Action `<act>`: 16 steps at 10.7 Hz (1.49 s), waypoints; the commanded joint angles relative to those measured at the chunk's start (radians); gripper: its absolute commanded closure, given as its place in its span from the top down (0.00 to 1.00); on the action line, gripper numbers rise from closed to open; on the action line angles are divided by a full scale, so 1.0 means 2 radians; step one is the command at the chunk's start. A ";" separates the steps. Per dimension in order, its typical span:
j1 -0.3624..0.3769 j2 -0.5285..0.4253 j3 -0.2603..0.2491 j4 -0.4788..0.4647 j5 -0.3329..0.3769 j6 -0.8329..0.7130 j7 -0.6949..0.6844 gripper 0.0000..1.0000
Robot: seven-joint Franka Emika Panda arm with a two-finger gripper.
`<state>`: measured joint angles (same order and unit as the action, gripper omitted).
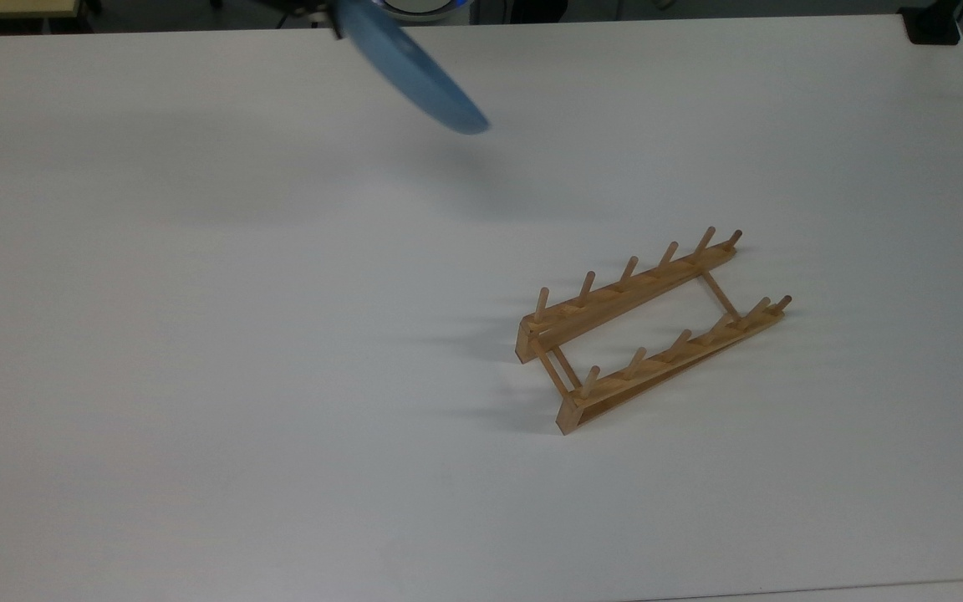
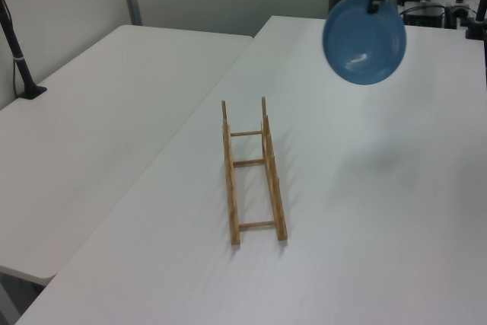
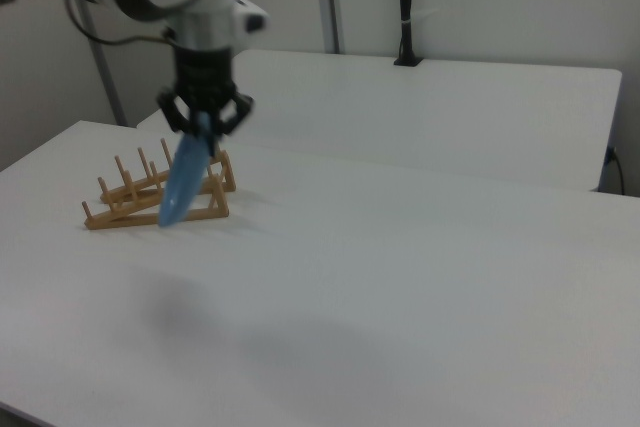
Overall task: Pick plate from plate rack
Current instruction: 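Carry the blue plate beside the rack and lower it flat onto the table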
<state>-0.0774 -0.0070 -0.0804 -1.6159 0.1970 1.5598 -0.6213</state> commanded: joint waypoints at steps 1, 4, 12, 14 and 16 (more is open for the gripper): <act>-0.057 0.044 -0.023 -0.034 0.035 -0.008 -0.087 0.00; -0.090 0.104 -0.023 -0.042 0.035 -0.002 -0.090 0.00; -0.094 0.181 -0.023 -0.064 0.034 0.084 -0.081 0.29; -0.096 0.184 -0.023 -0.064 0.033 0.084 -0.081 0.68; -0.099 0.177 -0.023 -0.060 0.033 0.078 -0.081 1.00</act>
<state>-0.2686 0.3738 -0.1272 -1.7267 0.2507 1.7053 -0.7888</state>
